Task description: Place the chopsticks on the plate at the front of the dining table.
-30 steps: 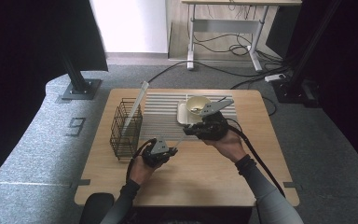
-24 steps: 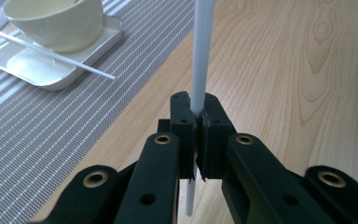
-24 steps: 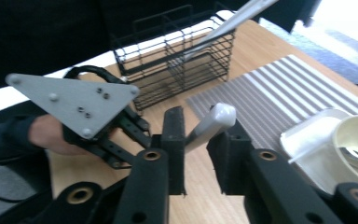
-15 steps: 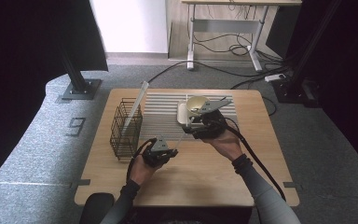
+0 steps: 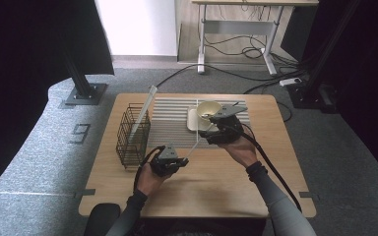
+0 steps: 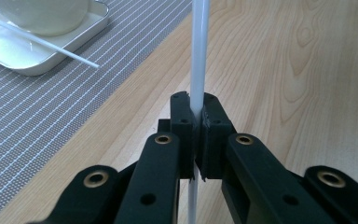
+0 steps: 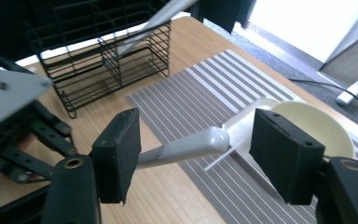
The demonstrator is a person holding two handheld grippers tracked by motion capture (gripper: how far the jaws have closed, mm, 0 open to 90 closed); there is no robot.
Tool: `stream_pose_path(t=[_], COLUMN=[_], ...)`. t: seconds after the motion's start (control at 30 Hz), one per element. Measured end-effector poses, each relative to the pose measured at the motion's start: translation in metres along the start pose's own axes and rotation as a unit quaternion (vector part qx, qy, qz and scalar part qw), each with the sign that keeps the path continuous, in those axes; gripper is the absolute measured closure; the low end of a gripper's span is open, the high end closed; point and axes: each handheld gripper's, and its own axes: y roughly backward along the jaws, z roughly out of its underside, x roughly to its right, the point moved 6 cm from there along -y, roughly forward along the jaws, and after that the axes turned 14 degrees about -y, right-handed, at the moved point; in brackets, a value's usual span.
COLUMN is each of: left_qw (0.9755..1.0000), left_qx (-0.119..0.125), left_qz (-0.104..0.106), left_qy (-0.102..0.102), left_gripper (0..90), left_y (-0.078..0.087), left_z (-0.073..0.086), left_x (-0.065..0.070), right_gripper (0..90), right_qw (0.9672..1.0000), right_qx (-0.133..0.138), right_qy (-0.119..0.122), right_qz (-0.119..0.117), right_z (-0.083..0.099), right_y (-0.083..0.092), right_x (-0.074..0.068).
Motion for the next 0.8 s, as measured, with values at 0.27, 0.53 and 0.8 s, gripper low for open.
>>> stream_pose_path(t=[0.27,0.53,0.8], left_qw=[0.9999,0.9999,0.9999], left_qx=[0.012,0.012,0.01], left_qz=[0.004,0.002,-0.002], left_qy=[0.011,0.01,0.006], left_gripper=[85.7,85.6,85.4], left_y=[0.002,0.003,0.004], left_z=[-0.002,-0.003,-0.004], left_x=[-0.001,0.0,0.0], right_gripper=[31.4,31.0,31.1], right_qw=[0.9994,0.9978,0.9958], right_qx=[-0.003,-0.008,-0.016], right_qy=[-0.029,-0.056,-0.076], right_qz=[0.02,0.036,0.049], right_z=[0.014,0.031,0.044], right_y=[-0.005,-0.012,-0.019], right_x=[0.028,0.053,0.068])
